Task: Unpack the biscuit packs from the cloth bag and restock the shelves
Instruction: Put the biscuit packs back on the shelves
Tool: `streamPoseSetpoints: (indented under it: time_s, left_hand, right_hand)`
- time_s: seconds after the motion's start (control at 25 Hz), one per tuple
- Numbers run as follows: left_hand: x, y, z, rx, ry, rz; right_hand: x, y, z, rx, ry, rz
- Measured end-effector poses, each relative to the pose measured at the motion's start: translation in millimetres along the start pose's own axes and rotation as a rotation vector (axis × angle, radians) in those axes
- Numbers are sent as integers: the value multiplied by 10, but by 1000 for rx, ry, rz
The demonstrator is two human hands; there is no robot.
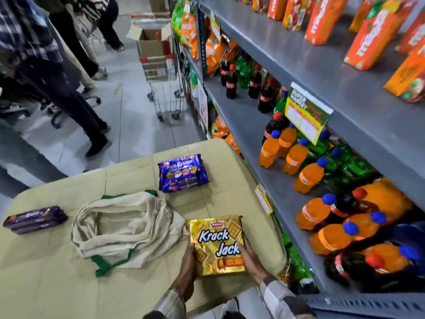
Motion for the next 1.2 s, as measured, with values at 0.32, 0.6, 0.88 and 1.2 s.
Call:
streamPoseSetpoints:
  time_s: [0.32,0.6,0.88,1.2]
  left_hand:
    - [17,-434,724,88,144,-125]
    - [-122,-1255,1500,234,179,-571]
    - [-156,-2404,1860,291,138,-962]
    - [284,-3852,1139,107,197,-1390]
  right_hand:
    - [17,-603,-618,-107,293,194]
    - [-72,-1777,-1612,-339,334,491]
    - [89,-3716,-2189,-535,488,713]
    - [37,-5754,-1969,-539,626,1009]
Point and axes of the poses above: each hand's wrist, its own y-axis towards the middle knuckle, its own x-axis out of the palm, z = x × y, the point moved 1 cm from there along y, towards the middle knuckle, and after that the axes turned 9 degrees about -y, right-handed, at the moved point
